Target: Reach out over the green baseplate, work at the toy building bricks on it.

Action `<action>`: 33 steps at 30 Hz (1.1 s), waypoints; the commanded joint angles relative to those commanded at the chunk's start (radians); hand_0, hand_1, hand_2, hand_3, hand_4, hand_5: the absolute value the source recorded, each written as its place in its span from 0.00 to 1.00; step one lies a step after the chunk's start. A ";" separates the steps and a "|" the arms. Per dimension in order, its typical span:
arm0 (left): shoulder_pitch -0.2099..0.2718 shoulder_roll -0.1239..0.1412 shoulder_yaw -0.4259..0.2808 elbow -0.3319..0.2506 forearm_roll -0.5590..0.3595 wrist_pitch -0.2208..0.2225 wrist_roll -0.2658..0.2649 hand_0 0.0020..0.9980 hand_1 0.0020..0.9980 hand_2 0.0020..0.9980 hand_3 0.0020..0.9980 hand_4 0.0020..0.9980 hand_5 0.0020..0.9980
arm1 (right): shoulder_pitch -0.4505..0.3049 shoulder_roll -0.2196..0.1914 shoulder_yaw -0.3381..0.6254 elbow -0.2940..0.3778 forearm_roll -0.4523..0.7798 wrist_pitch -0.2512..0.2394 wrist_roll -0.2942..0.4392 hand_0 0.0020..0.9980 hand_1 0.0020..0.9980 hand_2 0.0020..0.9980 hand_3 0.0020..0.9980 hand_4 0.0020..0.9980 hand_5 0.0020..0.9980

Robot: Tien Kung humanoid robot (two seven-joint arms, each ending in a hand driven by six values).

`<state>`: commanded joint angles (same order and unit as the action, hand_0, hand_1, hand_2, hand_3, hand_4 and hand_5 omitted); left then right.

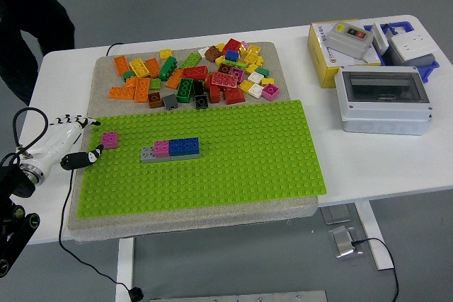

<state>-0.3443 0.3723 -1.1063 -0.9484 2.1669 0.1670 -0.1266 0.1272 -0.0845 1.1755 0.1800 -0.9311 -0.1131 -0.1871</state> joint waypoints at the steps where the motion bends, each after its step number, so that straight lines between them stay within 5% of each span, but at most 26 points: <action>1: -0.003 -0.001 0.003 0.006 -0.002 0.001 -0.002 1.00 0.97 0.93 0.82 0.61 0.40 | 0.000 0.000 0.000 0.000 0.000 0.000 0.000 0.63 0.61 0.62 0.61 0.39 0.76; 33: -0.040 -0.023 0.054 0.042 -0.020 0.005 -0.031 1.00 0.97 0.93 0.81 0.57 0.35 | 0.006 0.000 0.005 0.000 -0.002 0.003 0.000 0.63 0.61 0.62 0.61 0.39 0.76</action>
<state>-0.3841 0.3493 -1.0527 -0.9065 2.1466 0.1717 -0.1573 0.1330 -0.0849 1.1807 0.1800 -0.9330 -0.1099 -0.1870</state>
